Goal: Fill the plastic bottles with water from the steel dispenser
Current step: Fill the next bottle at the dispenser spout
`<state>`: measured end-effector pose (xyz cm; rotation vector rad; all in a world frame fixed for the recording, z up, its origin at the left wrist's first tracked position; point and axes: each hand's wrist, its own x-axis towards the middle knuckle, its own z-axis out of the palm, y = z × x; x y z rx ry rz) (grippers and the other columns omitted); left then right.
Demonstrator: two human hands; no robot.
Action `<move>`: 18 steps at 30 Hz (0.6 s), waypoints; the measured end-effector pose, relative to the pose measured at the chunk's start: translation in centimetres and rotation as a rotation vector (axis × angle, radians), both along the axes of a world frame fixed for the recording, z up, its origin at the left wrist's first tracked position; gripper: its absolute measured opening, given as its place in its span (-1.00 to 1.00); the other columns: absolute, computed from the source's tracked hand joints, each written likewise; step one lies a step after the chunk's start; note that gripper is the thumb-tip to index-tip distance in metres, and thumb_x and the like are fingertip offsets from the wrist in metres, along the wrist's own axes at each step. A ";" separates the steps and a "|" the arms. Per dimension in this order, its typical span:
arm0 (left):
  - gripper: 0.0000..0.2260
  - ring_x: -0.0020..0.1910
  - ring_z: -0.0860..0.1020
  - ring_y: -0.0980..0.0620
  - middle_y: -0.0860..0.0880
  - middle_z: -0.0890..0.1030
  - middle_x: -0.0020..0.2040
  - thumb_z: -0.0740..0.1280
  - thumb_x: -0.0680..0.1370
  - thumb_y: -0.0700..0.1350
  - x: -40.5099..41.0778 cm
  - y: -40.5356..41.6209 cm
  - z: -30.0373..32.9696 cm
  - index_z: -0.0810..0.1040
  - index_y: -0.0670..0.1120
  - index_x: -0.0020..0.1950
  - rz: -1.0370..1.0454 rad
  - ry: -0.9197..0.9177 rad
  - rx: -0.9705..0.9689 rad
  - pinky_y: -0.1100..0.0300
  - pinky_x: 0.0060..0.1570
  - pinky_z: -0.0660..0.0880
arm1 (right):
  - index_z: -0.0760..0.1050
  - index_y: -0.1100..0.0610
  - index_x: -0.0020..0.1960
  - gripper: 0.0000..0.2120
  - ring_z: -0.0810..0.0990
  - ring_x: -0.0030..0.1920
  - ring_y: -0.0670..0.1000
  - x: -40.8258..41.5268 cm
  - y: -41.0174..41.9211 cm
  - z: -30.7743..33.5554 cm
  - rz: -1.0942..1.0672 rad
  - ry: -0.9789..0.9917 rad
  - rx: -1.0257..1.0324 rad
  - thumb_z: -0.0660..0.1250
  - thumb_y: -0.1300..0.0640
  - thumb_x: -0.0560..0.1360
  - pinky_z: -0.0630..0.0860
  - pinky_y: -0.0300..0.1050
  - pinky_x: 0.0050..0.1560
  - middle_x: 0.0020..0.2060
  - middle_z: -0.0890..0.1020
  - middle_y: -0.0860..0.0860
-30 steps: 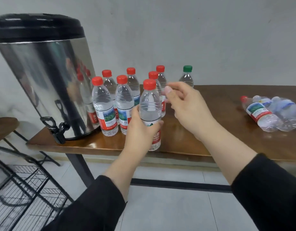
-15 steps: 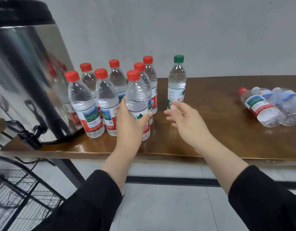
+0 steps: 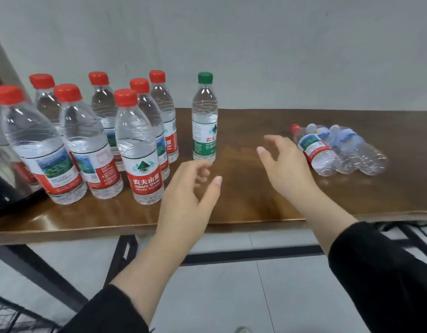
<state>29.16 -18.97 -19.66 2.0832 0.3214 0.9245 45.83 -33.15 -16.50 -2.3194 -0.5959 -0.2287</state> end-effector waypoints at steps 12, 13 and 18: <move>-0.62 0.28 0.51 0.06 0.16 0.50 0.38 0.26 0.64 0.23 9.7 1.2 -3.1 0.51 0.10 0.40 -0.199 0.584 0.322 0.11 0.26 0.46 | 0.31 0.11 0.05 -0.70 0.57 0.02 0.22 12.5 -4.3 -0.4 -0.237 -0.122 -0.575 0.30 -0.10 0.61 0.54 0.03 -0.07 -0.01 0.56 0.17; -0.62 0.27 0.51 0.08 0.16 0.50 0.38 0.26 0.64 0.22 9.6 1.2 -3.2 0.51 0.10 0.40 -0.199 0.585 0.325 0.14 0.23 0.45 | 0.26 0.07 -0.01 -0.69 0.58 0.01 0.22 12.7 -4.4 -0.3 -0.251 -0.134 -0.552 0.32 -0.09 0.60 0.53 0.02 -0.10 -0.02 0.56 0.17; -0.63 0.26 0.51 0.10 0.17 0.50 0.38 0.26 0.65 0.21 9.6 1.1 -3.1 0.52 0.10 0.39 -0.201 0.582 0.320 0.17 0.20 0.45 | 0.40 0.18 0.18 -0.56 0.57 0.18 0.22 13.9 -4.3 0.0 -0.314 -0.019 -0.595 0.39 -0.15 0.55 0.41 -0.04 -0.03 0.12 0.58 0.21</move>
